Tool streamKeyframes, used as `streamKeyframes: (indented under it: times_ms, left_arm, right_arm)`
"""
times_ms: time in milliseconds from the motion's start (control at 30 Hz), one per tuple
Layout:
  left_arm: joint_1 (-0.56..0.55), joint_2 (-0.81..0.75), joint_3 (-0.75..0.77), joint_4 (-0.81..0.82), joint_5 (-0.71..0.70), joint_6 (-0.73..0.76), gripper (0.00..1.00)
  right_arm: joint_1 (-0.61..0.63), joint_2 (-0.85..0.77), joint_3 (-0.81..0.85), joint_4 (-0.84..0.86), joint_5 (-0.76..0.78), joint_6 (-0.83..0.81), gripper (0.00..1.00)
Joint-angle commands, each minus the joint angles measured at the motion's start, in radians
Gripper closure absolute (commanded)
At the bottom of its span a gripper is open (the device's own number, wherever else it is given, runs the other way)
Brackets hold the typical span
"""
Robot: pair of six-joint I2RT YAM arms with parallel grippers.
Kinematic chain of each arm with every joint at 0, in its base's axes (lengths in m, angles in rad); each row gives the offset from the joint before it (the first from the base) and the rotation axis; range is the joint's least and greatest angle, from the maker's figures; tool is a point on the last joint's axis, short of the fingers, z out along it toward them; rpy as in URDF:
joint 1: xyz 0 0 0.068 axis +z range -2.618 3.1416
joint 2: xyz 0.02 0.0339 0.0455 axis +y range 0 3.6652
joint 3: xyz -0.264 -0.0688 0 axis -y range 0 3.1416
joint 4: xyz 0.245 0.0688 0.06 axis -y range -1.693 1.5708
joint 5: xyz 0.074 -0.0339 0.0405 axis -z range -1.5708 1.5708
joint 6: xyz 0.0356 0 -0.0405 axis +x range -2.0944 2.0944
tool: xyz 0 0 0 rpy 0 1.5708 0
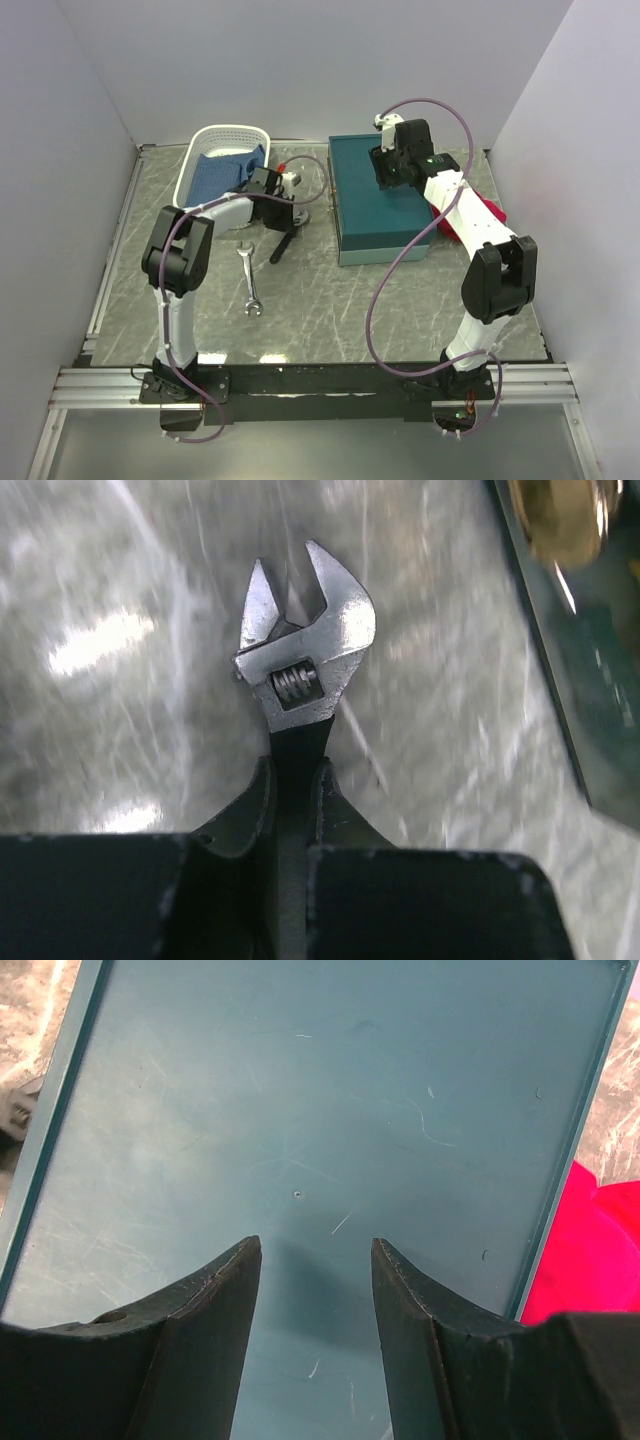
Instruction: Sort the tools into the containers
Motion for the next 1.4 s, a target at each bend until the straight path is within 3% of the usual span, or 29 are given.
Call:
streamKeyframes:
  times_ms: [0,100,200,367,633,833,1067,1367]
  left_arm:
    - [0.046,-0.030,-0.041,-0.149,0.248,0.051,0.99]
    - [0.080,-0.033,-0.003,-0.163,0.413,0.054,0.99]
    - [0.103,-0.076,0.047,-0.160,0.480,0.021,0.99]
    - [0.117,-0.137,0.225,-0.117,0.523,-0.067,0.99]
    - [0.094,-0.070,0.423,0.021,0.560,-0.232,0.99]
    - [0.028,-0.010,0.583,0.047,0.456,-0.321,0.99]
    - [-0.084,0.047,0.730,0.068,0.215,-0.429,0.99]
    - [-0.208,0.119,0.805,0.072,-0.036,-0.653,0.99]
  right_arm:
    - [0.009,-0.016,0.053,0.030,0.000,-0.003,0.44]
    - [0.009,-0.011,0.062,0.025,0.000,-0.003,0.44]
    - [0.011,-0.017,0.064,0.027,0.008,-0.008,0.44]
    - [0.009,-0.043,0.044,0.062,0.060,-0.005,0.44]
    - [0.011,-0.082,0.042,0.124,0.226,-0.048,0.44]
    - [-0.021,-0.119,0.029,0.177,0.375,0.023,0.38]
    - [-0.044,-0.157,-0.034,0.159,0.362,0.020,0.38]
    - [-0.095,-0.232,-0.097,0.119,0.324,0.047,0.38]
